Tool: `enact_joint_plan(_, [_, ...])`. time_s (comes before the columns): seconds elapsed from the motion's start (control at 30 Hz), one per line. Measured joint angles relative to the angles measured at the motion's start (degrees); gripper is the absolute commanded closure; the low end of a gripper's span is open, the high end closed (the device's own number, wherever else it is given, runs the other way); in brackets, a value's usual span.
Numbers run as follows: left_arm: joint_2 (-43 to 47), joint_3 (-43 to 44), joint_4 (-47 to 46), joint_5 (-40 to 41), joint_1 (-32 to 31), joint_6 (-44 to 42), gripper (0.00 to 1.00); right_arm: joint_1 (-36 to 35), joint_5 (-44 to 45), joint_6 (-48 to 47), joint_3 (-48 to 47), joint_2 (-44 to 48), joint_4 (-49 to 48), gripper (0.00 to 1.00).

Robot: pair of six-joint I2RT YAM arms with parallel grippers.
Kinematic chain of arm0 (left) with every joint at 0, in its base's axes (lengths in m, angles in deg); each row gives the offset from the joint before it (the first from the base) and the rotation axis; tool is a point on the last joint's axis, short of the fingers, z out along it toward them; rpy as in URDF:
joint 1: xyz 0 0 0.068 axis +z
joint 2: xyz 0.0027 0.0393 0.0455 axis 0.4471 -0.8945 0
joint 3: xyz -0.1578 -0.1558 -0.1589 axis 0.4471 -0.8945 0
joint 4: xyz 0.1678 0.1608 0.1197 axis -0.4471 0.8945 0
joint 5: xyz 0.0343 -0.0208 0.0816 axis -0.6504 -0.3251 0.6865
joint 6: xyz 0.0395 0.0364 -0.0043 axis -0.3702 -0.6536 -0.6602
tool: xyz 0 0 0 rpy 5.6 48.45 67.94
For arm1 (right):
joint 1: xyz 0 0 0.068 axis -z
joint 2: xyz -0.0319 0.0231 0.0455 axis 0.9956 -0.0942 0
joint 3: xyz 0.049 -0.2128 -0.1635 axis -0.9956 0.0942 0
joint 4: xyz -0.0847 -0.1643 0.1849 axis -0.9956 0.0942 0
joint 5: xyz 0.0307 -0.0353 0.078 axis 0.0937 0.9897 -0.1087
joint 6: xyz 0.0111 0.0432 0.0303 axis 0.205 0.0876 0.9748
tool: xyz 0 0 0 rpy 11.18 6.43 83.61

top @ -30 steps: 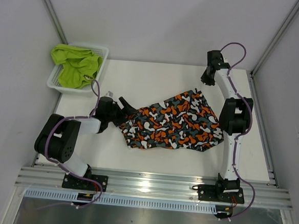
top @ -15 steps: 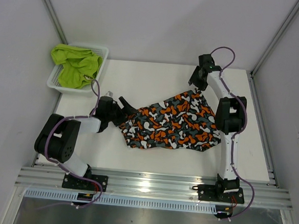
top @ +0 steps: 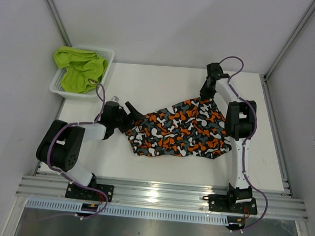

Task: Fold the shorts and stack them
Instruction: Fold the shorts

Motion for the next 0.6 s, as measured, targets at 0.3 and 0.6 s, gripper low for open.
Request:
enact_joint_plan(0.3, [0.0, 0.0, 0.0, 0.2, 0.0, 0.0, 0.03, 0.3, 0.6, 0.8, 3.4, 1.3, -3.1, 1.0])
enact_joint_plan(0.6, [0.0, 0.0, 0.0, 0.2, 0.0, 0.0, 0.03, 0.4, 4.5, 1.0, 10.4, 9.4, -4.0, 1.0])
